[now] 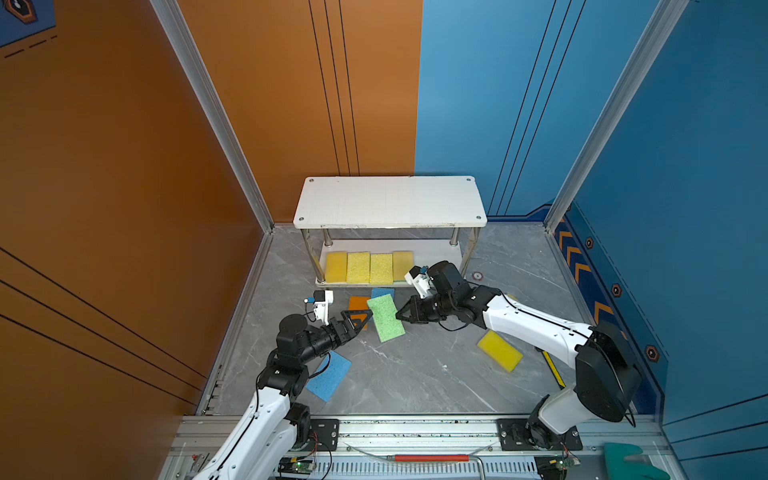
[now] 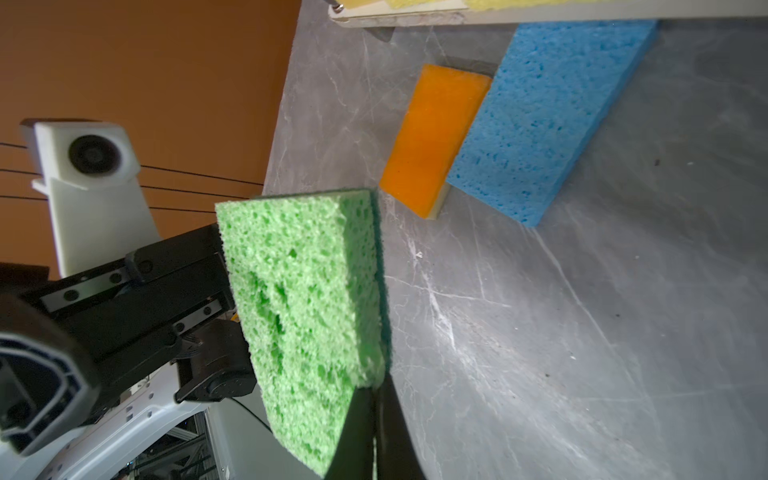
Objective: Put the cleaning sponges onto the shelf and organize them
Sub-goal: 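Lift the green sponge upright toward the left gripper while the left approaches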
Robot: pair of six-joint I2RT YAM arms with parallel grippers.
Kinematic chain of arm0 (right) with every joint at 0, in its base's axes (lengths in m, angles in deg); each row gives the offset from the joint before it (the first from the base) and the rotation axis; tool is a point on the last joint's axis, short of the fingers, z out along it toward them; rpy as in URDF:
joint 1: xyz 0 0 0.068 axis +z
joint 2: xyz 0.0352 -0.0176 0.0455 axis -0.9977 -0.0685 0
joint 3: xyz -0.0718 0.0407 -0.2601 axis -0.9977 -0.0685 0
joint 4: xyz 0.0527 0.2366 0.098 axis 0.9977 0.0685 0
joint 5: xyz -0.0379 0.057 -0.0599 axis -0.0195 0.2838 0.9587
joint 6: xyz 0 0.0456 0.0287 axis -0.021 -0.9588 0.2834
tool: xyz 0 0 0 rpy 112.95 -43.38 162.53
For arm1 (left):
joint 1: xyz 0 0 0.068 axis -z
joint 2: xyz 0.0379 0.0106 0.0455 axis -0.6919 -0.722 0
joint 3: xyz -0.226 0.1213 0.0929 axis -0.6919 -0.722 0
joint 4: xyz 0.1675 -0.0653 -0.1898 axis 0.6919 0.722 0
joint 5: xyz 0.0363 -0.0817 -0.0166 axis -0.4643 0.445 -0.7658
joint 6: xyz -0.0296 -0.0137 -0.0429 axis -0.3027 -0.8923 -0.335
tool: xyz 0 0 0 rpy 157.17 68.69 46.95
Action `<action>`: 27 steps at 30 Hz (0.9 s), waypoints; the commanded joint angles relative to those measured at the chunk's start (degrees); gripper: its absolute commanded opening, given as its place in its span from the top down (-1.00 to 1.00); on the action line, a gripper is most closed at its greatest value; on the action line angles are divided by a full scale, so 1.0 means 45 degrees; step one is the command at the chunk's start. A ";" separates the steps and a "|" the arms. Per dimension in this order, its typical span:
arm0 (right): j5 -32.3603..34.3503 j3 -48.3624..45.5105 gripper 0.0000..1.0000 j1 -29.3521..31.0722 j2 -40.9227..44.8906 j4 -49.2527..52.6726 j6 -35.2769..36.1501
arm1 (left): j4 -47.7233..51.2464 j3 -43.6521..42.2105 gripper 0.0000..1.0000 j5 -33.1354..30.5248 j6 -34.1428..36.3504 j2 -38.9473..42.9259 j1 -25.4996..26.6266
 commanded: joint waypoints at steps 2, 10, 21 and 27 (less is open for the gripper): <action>-0.0597 0.0699 1.00 0.0314 -0.0117 -0.0285 -0.0084 | -0.0962 -0.0013 -0.76 0.0191 -0.0268 -0.0074 0.0075; -0.0825 0.1002 1.00 0.0697 -0.0308 -0.0270 -0.0062 | -0.0973 0.0148 -0.15 0.0055 -0.0023 -0.0039 0.0102; -0.0831 0.1046 0.77 0.0779 -0.0333 -0.0281 -0.0121 | -0.0974 -0.0023 0.82 -0.0513 0.0221 -0.0023 0.0173; -0.0632 0.0482 0.24 0.0757 0.0109 -0.0281 -0.0082 | -0.0973 0.0079 0.89 -0.0751 0.0260 -0.0074 0.0078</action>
